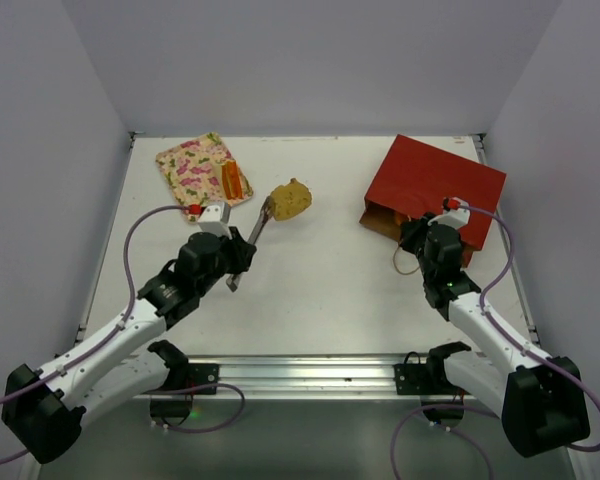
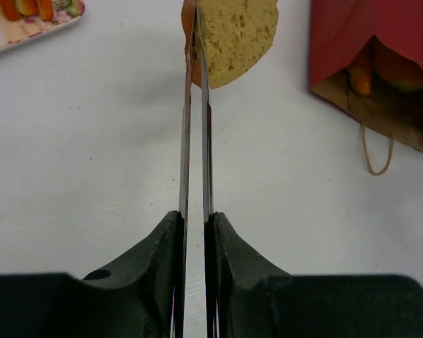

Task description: Take the fake bread out of the paper bag

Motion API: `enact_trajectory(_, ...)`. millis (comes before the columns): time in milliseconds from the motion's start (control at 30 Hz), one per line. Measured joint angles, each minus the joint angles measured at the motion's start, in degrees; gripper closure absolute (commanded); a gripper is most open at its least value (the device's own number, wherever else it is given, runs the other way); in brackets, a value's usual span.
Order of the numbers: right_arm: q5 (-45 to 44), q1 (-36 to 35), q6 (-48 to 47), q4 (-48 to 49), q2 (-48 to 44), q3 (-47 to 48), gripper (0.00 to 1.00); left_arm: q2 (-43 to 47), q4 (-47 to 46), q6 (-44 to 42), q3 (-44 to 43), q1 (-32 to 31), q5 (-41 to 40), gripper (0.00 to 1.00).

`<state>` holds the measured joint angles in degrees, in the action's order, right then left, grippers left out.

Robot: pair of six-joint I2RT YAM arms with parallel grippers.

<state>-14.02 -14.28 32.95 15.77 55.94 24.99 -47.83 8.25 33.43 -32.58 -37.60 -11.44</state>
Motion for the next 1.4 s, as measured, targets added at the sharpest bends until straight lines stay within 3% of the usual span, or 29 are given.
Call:
enact_trajectory(500,0.07,-0.02,0.0,-0.13,1.97,0.02,1.0,-21.7,0.68,-2.64,-15.47,14.45,0.2,1.0)
enact_trajectory(1000,0.04,0.0,0.0,-0.35,2.19,0.07,1.0,-34.93,0.02,-2.82,-29.4,16.52,-0.22,1.0)
enact_trajectory(1400,0.07,0.0,0.0,-0.55,2.32,0.17,1.0,-38.07,2.21,-2.84,-30.21,18.95,-2.73,1.0)
